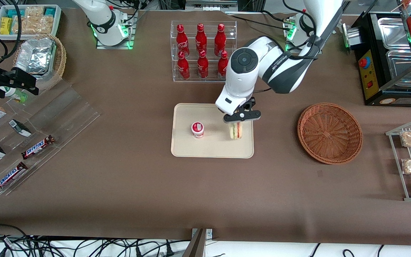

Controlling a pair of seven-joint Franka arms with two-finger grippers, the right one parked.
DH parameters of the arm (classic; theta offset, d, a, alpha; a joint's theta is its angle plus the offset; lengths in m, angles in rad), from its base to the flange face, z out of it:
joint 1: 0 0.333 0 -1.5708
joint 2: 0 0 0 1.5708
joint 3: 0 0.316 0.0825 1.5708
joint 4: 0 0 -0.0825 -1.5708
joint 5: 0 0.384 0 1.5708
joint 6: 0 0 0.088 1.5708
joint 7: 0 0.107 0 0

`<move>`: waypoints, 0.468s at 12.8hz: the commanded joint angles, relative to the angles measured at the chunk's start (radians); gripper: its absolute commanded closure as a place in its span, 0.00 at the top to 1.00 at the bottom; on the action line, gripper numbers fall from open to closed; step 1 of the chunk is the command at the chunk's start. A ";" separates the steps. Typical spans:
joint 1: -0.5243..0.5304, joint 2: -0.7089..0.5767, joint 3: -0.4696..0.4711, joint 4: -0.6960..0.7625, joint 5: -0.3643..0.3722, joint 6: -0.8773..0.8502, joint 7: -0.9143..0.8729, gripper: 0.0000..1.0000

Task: Place sandwich from basket to tray
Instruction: 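Carry the sandwich with the left gripper over the cream tray beside the yogurt bottle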

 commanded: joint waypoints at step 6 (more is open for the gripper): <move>-0.019 0.046 0.004 -0.086 0.172 0.181 -0.145 0.43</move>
